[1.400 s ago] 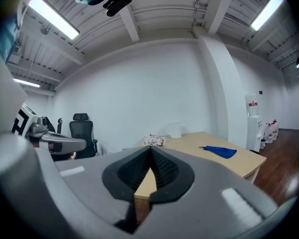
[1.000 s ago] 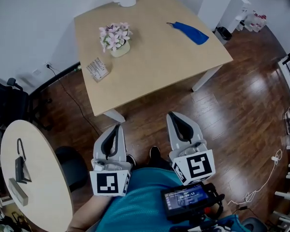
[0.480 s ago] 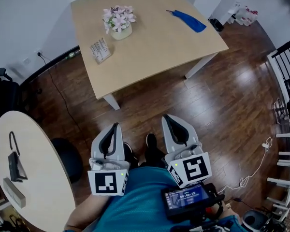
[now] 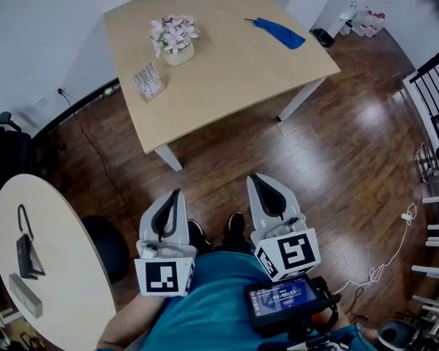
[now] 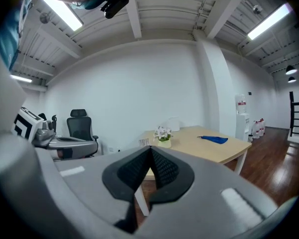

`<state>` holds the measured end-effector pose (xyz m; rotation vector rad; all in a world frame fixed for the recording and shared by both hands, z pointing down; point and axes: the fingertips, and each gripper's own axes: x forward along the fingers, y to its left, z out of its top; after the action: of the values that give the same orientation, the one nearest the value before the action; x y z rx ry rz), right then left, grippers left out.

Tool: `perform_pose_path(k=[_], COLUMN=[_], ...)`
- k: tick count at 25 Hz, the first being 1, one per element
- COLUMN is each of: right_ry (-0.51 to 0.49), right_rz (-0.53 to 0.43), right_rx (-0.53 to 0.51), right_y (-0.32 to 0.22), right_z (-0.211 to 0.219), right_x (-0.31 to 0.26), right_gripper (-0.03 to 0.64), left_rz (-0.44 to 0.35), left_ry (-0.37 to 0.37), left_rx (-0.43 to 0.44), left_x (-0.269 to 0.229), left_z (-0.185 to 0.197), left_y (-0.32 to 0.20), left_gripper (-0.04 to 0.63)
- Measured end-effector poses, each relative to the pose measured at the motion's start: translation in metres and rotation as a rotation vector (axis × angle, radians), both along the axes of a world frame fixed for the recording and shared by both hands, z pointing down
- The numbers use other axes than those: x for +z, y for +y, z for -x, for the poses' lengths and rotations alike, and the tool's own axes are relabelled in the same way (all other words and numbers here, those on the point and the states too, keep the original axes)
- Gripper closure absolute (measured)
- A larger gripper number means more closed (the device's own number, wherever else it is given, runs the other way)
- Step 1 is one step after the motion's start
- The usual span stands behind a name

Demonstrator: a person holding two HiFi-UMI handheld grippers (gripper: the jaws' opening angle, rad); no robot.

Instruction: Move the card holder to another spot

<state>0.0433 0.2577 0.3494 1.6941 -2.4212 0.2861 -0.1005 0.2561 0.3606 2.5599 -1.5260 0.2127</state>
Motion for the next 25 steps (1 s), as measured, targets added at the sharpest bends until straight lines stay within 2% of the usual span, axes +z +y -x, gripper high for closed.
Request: perform_pose_path(k=[10, 25], right_ry=[-0.014, -0.028], right_rz=[-0.004, 0.009], right_rx=[0.025, 0.022], right_y=[0.013, 0.022], right_z=[-0.037, -0.043], right_x=[-0.003, -0.001], right_gripper=[0.626, 0.627], left_rz=[-0.029, -0.038], left_ry=[-0.030, -0.049], left_rx=[0.032, 0.022], left_x=[-0.009, -0.008], left_z=[-0.037, -0.045], left_y=[0.003, 0.011], left_gripper=[0.580, 0.578])
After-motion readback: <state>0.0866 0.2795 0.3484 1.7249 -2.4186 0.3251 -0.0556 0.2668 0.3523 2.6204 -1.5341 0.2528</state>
